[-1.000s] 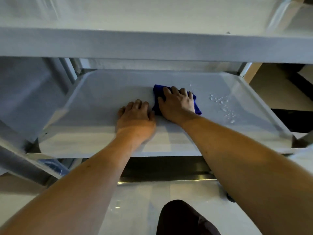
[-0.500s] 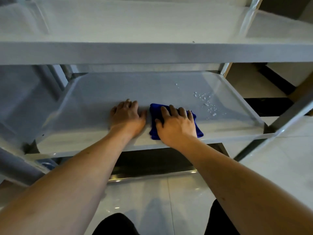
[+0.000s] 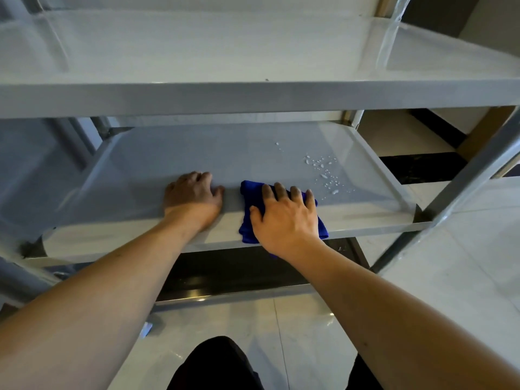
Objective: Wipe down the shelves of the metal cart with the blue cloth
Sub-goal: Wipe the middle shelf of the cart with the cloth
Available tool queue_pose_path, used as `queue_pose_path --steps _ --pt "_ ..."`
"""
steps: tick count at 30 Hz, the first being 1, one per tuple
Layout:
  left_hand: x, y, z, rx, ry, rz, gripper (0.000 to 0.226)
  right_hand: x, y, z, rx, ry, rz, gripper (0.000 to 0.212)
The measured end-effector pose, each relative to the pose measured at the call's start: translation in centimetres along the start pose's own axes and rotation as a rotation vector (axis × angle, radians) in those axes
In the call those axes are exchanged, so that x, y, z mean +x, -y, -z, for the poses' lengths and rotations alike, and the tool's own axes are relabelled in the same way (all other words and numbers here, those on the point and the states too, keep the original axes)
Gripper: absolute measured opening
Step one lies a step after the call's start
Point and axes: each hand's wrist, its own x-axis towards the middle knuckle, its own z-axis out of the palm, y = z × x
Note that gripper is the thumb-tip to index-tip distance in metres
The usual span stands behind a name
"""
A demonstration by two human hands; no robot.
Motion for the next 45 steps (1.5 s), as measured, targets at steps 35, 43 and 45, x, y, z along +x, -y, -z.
queue_pose_path --steps 35,43,45 --pt "2.3 -6.2 -3.4 0.057 0.064 -0.065 0.071 26.3 -4.8 -1.7 0.004 0.007 0.007 0.054" --pt "2.4 -6.0 -2.5 0.031 0.025 -0.065 0.063 16.9 -5.8 -1.4 0.026 0.015 0.086 0.058" --pt "2.4 -6.0 -2.5 0.016 0.019 -0.055 0.060 13.4 -6.0 -0.9 0.039 0.037 0.090 0.057"
